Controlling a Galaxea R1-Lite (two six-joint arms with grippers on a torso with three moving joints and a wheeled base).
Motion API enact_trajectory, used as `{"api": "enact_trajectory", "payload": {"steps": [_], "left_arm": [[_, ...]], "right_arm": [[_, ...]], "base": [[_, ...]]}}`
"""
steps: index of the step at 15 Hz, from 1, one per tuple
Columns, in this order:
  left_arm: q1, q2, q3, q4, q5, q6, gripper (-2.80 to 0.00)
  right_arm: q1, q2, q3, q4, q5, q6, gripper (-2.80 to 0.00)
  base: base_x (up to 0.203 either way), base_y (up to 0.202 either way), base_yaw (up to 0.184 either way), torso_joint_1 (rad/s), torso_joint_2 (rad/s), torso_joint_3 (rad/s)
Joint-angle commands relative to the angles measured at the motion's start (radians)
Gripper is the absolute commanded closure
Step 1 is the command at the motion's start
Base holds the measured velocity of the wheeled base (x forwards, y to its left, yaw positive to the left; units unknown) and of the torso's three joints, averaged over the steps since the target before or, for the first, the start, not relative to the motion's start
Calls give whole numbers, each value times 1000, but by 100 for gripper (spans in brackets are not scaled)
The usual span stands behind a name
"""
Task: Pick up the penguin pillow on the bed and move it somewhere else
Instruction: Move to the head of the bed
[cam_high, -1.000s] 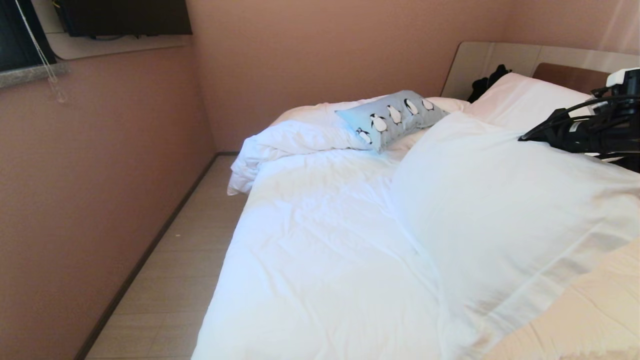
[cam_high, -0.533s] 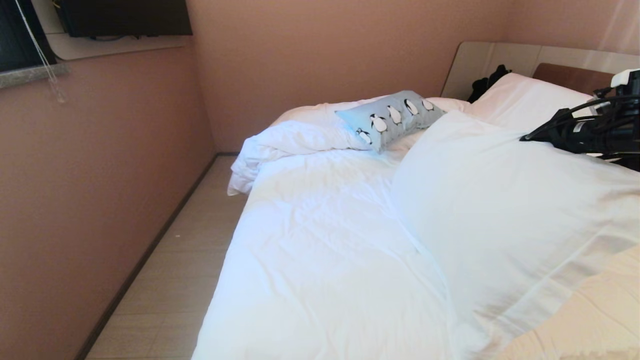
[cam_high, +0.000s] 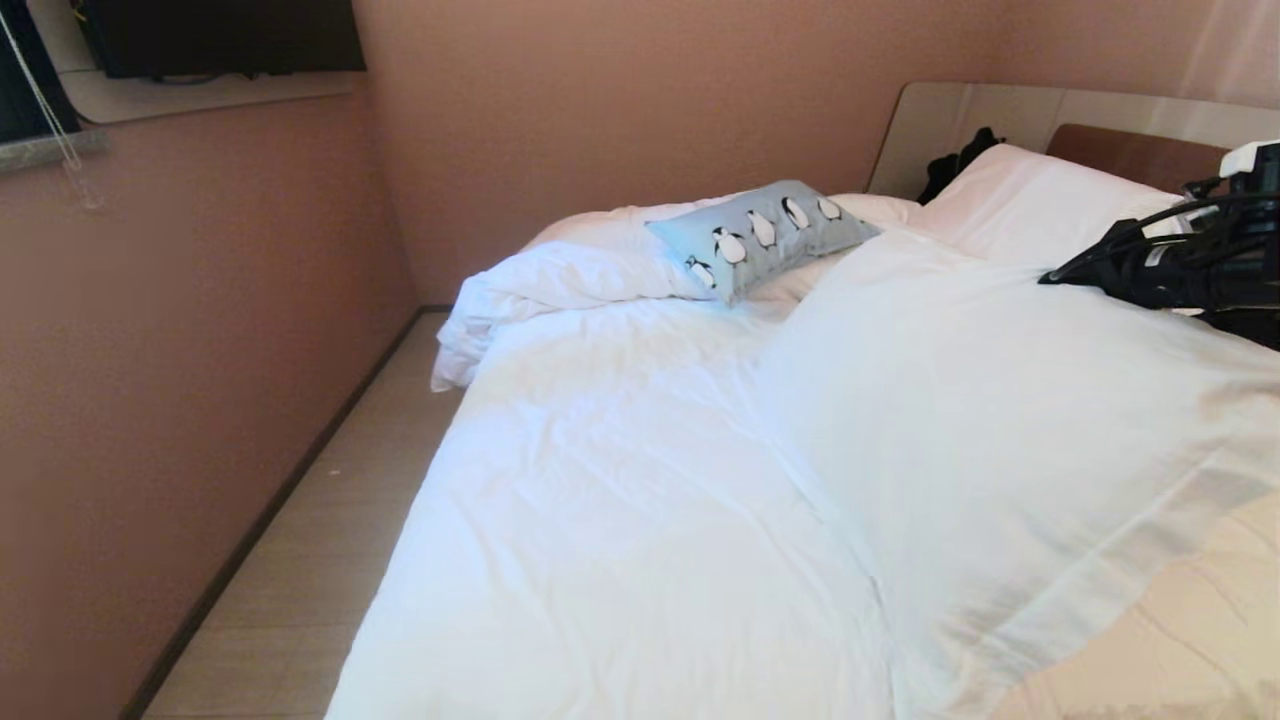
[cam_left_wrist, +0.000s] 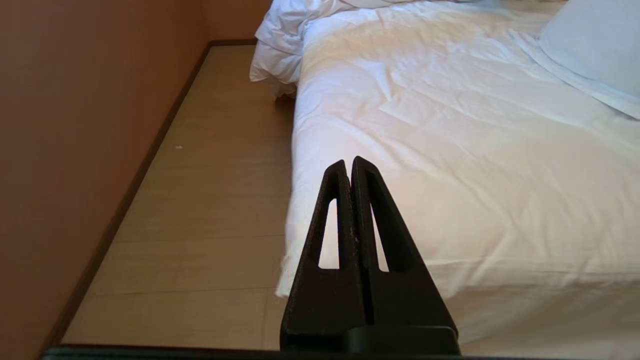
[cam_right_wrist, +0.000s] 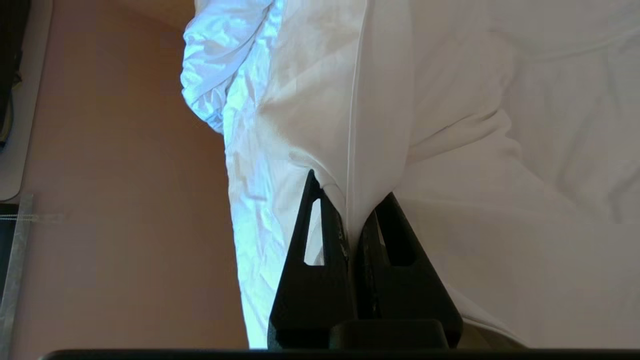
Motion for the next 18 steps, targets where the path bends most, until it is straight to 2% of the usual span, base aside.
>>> {"api": "enact_trajectory", "payload": {"steps": [1, 11, 14, 18], "left_arm": [[0, 0, 0, 0, 1, 0, 0], [0, 0, 1, 0, 1, -2, 0], [0, 0, 0, 0, 1, -2, 0], [0, 0, 0, 0, 1, -2, 0]], "right_arm": [[1, 2, -1, 0, 4, 4, 0], [-14, 1, -1, -12, 5, 2, 0], [-25, -2, -1, -15, 47, 5, 0], [-37, 1, -1, -24, 51, 5, 0]], "base": [[0, -192, 2, 2, 4, 2], [0, -193, 0, 2, 3, 3], [0, -194, 2, 3, 2, -2], [0, -195, 1, 2, 0, 2]]}}
